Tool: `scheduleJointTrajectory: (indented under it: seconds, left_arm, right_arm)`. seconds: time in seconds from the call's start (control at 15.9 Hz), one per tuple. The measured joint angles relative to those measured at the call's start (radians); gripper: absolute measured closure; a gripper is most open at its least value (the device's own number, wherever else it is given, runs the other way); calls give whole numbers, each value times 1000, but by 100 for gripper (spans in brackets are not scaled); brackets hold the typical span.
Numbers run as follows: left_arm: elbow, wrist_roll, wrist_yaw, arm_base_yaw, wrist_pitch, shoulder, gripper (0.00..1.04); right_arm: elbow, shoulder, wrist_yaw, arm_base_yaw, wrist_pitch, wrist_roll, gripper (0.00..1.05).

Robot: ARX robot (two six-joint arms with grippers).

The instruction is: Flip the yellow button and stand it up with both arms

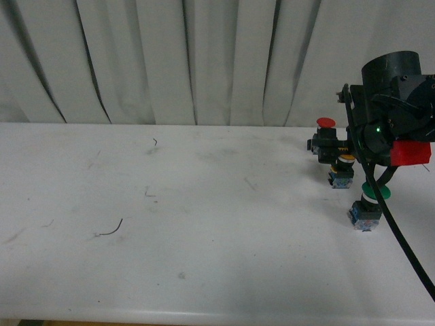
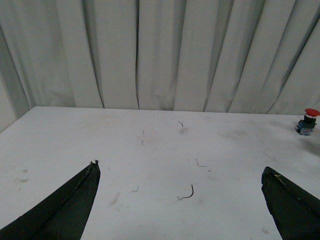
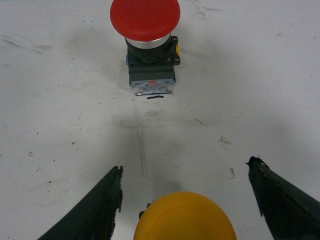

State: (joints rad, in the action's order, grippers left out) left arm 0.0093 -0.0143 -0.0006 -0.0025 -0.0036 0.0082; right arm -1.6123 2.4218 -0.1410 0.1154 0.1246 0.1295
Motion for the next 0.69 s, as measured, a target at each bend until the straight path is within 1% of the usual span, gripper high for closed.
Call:
scheduleJointTrajectory:
  seconds: [0.13, 0.19, 0.5, 0.69]
  left_arm:
    - [0, 0, 0, 0, 0, 0, 7]
    - [0, 0, 0, 0, 0, 0, 7]
    - [0, 0, 0, 0, 0, 0, 7]
    - [0, 0, 0, 0, 0, 0, 7]
  right_arm:
    - [-3, 0, 0, 0, 0, 0, 6]
    - [-2, 0, 6, -3, 2, 0, 7]
    - [16, -14, 26, -15, 23, 1, 6]
    - [70, -68, 51, -32, 54, 2, 6]
